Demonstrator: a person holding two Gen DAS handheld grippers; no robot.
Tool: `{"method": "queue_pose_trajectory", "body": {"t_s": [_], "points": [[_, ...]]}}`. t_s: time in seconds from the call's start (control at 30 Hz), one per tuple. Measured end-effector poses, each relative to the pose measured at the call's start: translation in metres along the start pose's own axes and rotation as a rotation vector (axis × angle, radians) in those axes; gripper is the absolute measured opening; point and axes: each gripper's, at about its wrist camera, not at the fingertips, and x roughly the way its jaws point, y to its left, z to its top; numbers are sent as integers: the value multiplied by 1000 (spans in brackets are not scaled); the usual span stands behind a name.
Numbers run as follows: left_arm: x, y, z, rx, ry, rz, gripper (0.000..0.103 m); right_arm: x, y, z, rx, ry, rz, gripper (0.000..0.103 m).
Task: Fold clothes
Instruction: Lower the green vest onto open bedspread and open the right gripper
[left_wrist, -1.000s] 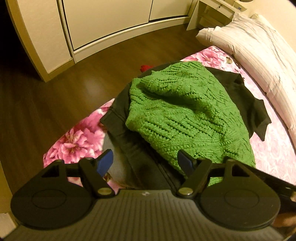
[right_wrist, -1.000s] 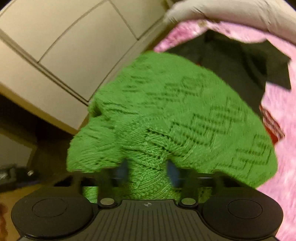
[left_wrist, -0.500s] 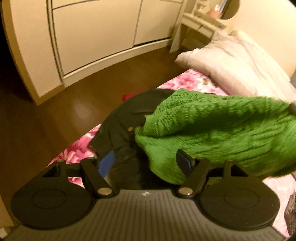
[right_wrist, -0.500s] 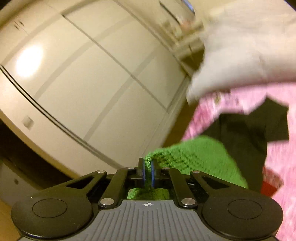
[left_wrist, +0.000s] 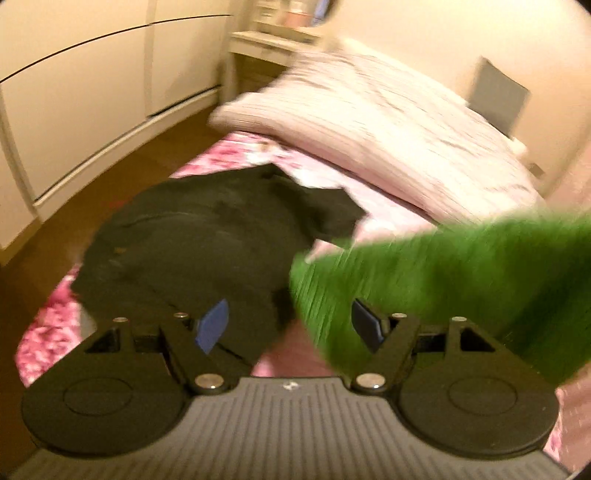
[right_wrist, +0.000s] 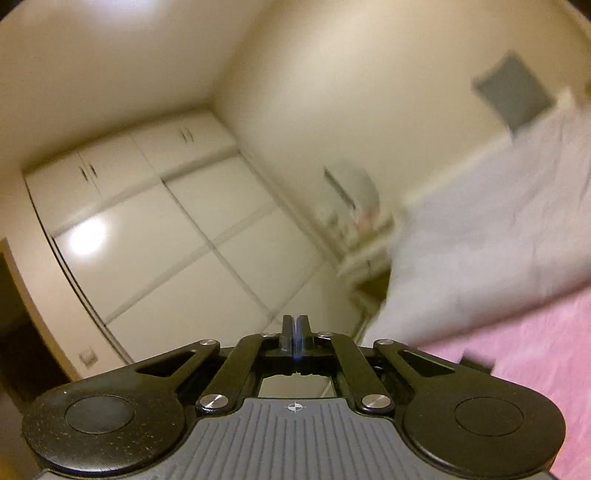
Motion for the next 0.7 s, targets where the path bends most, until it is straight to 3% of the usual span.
{"method": "queue_pose_trajectory", "body": {"t_s": [0.13, 0.2, 0.23, 0.27, 0.43, 0.57, 0.7], "points": [[-7, -68, -24, 76, 22, -63, 70, -62, -4, 38, -124, 37, -171, 0], [-9, -98, -40, 103, 41, -74, 71, -88, -24, 42, -87, 118, -265, 29], [-10, -109, -51, 113, 54, -64, 71, -101, -36, 41, -66, 157, -316, 76], [-10, -119, -61, 123, 67, -54, 71, -115, -48, 37, -60, 193, -358, 87], [-12, -171, -114, 171, 132, -5, 71, -173, -101, -6, -71, 428, -511, 87], [-23, -185, -154, 160, 183, 40, 71, -207, -139, -44, -60, 618, -602, 87], [-29, -199, -184, 194, 233, 72, 71, -239, -153, -60, -46, 692, -619, 87]]}}
